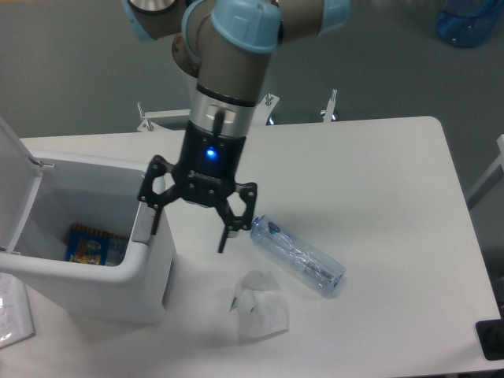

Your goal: Open the trash can

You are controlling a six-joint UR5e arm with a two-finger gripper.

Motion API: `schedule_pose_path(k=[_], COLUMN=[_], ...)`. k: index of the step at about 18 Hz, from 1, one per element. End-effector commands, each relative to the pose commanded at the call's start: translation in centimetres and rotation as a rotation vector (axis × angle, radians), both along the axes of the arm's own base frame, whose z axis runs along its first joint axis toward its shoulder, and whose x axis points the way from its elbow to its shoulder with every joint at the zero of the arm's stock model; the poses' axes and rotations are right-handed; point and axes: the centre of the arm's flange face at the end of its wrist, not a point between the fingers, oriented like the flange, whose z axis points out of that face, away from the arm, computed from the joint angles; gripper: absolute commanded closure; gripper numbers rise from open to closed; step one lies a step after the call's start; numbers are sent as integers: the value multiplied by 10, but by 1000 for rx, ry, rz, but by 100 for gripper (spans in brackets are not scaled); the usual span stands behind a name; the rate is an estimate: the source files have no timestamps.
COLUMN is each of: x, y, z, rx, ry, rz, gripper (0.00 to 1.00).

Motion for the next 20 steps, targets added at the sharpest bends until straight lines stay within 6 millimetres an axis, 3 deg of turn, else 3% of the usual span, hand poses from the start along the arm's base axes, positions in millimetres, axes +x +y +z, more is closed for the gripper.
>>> schedule_pose_path(k=[6, 9, 12, 16, 20], x=[-118, -152, -170, -185, -187], y=[-24, -33, -33, -37, -42], z=[-66, -79, -94, -115, -125], rx=[-240, -266, -362, -569, -662], ry=[183, 195, 255, 309, 338], rz=[21, 17, -63, -309, -392], gripper=[0, 0, 0, 0, 0])
